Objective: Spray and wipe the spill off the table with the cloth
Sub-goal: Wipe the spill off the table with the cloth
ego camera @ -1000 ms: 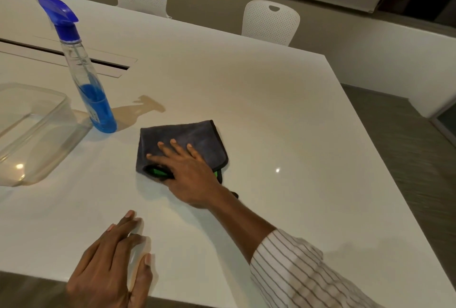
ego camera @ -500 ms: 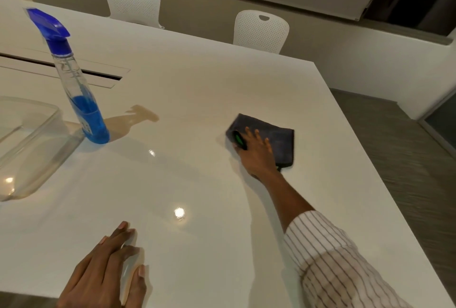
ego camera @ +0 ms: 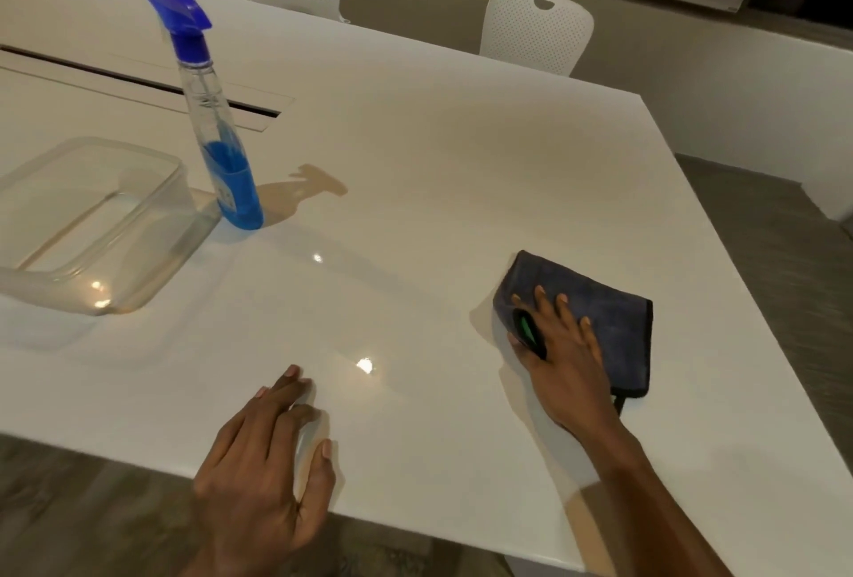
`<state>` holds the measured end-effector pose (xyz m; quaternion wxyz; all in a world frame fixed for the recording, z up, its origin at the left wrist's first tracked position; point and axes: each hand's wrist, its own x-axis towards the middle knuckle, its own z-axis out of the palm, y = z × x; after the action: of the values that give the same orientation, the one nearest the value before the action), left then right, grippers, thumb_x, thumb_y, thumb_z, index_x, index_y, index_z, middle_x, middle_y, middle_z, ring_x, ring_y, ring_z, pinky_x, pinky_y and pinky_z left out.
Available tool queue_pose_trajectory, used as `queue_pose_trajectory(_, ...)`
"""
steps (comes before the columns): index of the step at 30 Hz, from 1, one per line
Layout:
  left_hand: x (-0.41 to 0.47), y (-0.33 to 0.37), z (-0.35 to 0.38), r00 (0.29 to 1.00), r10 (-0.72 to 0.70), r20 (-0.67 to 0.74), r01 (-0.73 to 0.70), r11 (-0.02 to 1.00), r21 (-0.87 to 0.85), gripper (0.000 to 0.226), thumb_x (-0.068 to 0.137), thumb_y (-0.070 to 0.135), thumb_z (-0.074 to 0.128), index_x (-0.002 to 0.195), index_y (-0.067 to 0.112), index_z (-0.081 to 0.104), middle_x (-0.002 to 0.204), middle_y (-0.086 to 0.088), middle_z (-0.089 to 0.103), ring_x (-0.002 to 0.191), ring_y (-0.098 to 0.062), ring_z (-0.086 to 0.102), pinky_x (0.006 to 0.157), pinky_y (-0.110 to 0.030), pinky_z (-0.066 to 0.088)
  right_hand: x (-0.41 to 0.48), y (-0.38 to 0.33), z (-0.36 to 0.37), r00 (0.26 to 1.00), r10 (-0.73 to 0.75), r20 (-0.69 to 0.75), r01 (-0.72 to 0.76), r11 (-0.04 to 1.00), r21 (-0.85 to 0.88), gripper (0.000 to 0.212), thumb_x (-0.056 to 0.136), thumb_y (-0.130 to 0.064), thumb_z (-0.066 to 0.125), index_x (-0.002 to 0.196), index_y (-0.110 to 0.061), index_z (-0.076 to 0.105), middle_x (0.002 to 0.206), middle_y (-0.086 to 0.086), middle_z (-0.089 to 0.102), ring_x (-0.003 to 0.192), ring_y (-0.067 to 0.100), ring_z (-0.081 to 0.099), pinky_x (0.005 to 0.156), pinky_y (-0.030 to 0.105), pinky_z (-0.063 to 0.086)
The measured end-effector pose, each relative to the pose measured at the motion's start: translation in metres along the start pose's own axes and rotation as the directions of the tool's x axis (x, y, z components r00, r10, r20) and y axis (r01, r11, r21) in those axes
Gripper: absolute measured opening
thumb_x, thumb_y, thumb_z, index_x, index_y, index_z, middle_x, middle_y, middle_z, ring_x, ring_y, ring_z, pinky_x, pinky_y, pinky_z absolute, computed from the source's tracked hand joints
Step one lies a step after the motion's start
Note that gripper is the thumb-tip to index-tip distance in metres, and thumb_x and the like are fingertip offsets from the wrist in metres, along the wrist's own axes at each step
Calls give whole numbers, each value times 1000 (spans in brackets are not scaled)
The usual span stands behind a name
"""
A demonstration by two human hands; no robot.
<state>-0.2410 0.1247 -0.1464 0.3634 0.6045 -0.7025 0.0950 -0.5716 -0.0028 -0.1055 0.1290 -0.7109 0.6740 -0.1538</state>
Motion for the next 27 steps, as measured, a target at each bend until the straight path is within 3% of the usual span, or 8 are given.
queue_pose_trajectory(5, -1, -3, -1, 999, -14, 48, 16, 999, -39, 38, 96, 38, 58, 107, 8, 80, 138, -13, 75, 125, -27, 73, 101, -45, 60, -10, -61, 24, 974, -213, 76, 211, 977, 27, 54, 106, -46, 42, 156, -50, 24, 171, -18, 4, 159, 8, -5, 129, 41, -3)
queue_pose_trajectory(10, -6, -4, -6, 999, -44, 19, 45, 994, -98, 28, 96, 30, 66, 100, 5, 79, 133, -20, 75, 121, -30, 73, 103, -36, 56, -6, -136, 51, 882, -441, 166, 432, 898, 85, 57, 104, -43, 45, 157, -45, 27, 172, -14, 10, 159, 11, -4, 130, 45, -2)
queue_pose_trajectory(15, -34, -6, -15, 999, -37, 30, 40, 994, -98, 24, 96, 24, 68, 102, 4, 79, 143, -16, 70, 138, -30, 66, 122, -40, 47, 10, -188, 72, 789, -578, 207, 561, 816, 141, 59, 102, -35, 52, 156, -44, 32, 171, -12, 17, 160, 14, 3, 129, 46, 0)
queue_pose_trajectory(19, -44, -7, -23, 999, -18, 51, 26, 986, -163, 26, 98, 24, 68, 112, 6, 78, 153, -12, 65, 152, -25, 55, 126, -44, 44, 22, -214, 80, 681, -673, 289, 637, 739, 219, 62, 100, -26, 55, 155, -44, 35, 171, -11, 18, 160, 13, 3, 129, 46, -1)
queue_pose_trajectory(25, -50, -15, -21, 998, -6, 61, 17, 984, -177, 30, 95, 24, 71, 120, 7, 77, 156, -10, 62, 154, -23, 52, 125, -47, 44, 26, -200, 79, 458, -809, 369, 749, 574, 330, 76, 91, -16, 67, 155, -43, 35, 170, -19, 17, 158, 3, -3, 129, 40, -5)
queue_pose_trajectory(27, -49, -14, -22, 999, -1, 46, 10, 982, -188, 29, 94, 21, 71, 118, 5, 77, 157, -11, 62, 153, -25, 53, 124, -47, 45, 36, -191, 74, 445, -809, 385, 708, 581, 402, 80, 86, -4, 66, 152, -42, 42, 168, -21, 22, 158, 1, 1, 129, 44, -2)
